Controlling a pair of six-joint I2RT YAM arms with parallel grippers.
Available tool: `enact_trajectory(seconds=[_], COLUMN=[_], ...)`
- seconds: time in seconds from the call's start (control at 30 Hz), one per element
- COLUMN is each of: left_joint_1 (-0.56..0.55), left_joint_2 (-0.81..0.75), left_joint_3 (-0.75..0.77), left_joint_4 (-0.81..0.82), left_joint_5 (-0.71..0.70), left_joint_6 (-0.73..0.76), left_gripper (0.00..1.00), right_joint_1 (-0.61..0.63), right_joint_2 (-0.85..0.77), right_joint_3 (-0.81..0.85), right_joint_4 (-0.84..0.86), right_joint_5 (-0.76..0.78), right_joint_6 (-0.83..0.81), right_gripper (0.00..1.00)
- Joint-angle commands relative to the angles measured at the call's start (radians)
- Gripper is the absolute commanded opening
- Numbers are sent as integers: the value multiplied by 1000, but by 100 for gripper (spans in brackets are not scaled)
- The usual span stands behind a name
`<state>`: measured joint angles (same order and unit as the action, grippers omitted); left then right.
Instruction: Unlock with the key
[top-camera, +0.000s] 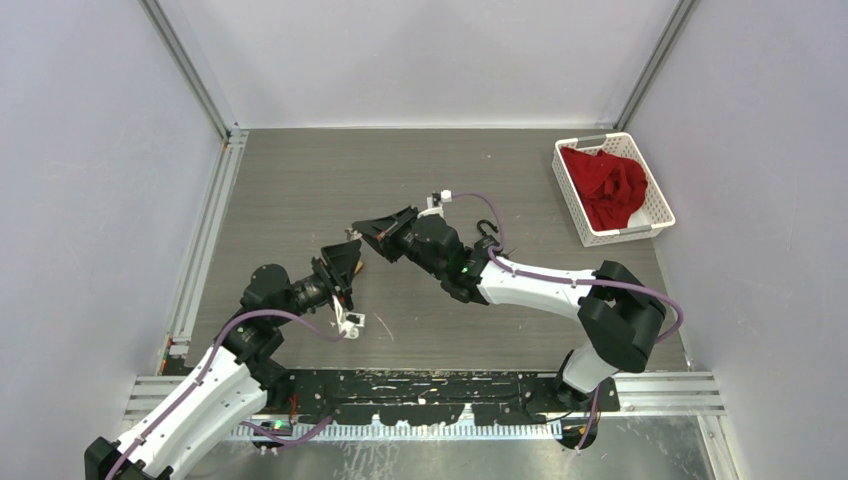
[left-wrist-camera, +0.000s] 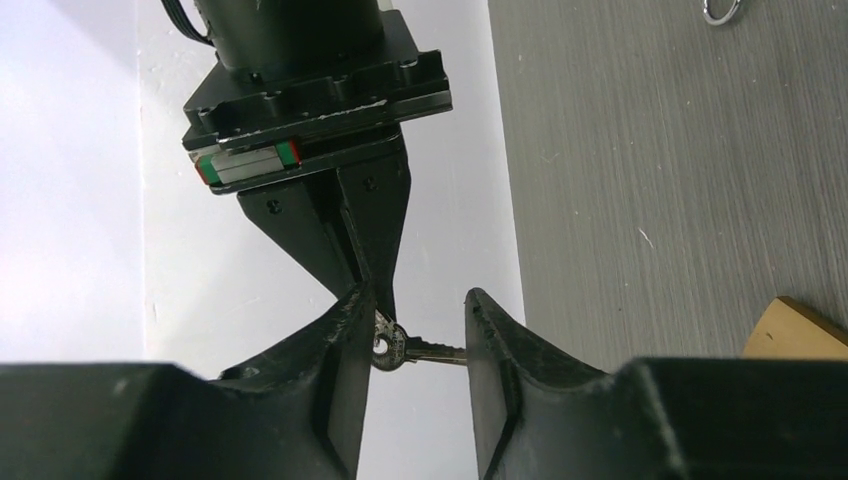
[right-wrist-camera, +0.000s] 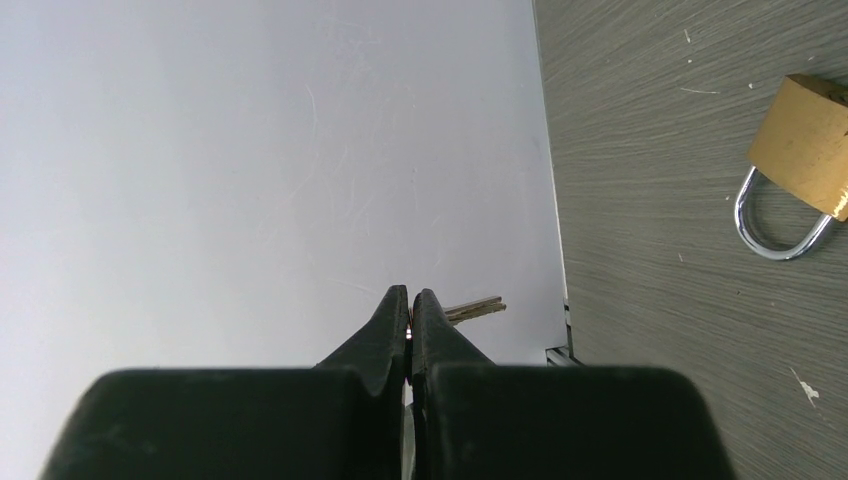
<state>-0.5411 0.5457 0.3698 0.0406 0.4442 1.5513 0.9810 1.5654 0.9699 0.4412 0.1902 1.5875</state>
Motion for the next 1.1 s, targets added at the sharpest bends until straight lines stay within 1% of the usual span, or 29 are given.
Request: enact_trajectory(seconds=[0.0, 0.3, 0.43, 0.57, 0.67, 0.73, 0.8, 0.83, 0.87, 0.9, 0.93, 0.97, 1.0, 1.07], left_joint_1=[0, 0, 0, 0, -1, -1, -1, 0, 0, -1, 0, 0, 0, -1], left_joint_2=[0, 7, 10, 8, 1, -6, -10, -12, -13, -14, -14, -15, -15, -12], left_joint_3=[42, 55, 61, 64, 63, 61, 61, 61, 62, 62, 66, 77, 99, 158], left_joint_4=[75, 73, 75, 79, 76, 71, 66, 64, 64, 64, 61, 44, -24, -138], left_joint_5=[-22, -31, -47, -65, -68, -73, -75, -78, -80, -81, -80, -75, -64, -34], left_joint_6=[-13, -31, -46, -71, -74, -75, -80, -83, -88, -97, -109, -125, -146, -219], left_gripper=[37, 15, 13, 15, 16, 12, 2, 0, 0, 0, 0, 0, 0, 0], right_joint_1=[7, 10, 11, 12, 15, 15, 16, 17, 18, 17, 17, 18, 18, 12], right_joint_2=[-39, -38, -41, -38, -39, -42, -41, -40, -39, -37, -33, -28, -26, -32], right_joint_3=[9, 6, -12, -14, -14, -16, -16, -15, -16, -17, -14, -11, -12, -33], right_joint_4=[57, 64, 78, 89, 90, 89, 93, 96, 101, 117, 133, 146, 160, 201], right_joint_5=[1, -2, 3, 3, 6, 12, 9, 8, 5, 4, -2, -12, -19, -37], right_joint_6=[10, 12, 25, 32, 35, 35, 37, 36, 33, 23, 6, -9, -26, -77], right_gripper=[1, 1, 1, 1, 1, 1, 1, 1, 1, 2, 8, 17, 26, 38])
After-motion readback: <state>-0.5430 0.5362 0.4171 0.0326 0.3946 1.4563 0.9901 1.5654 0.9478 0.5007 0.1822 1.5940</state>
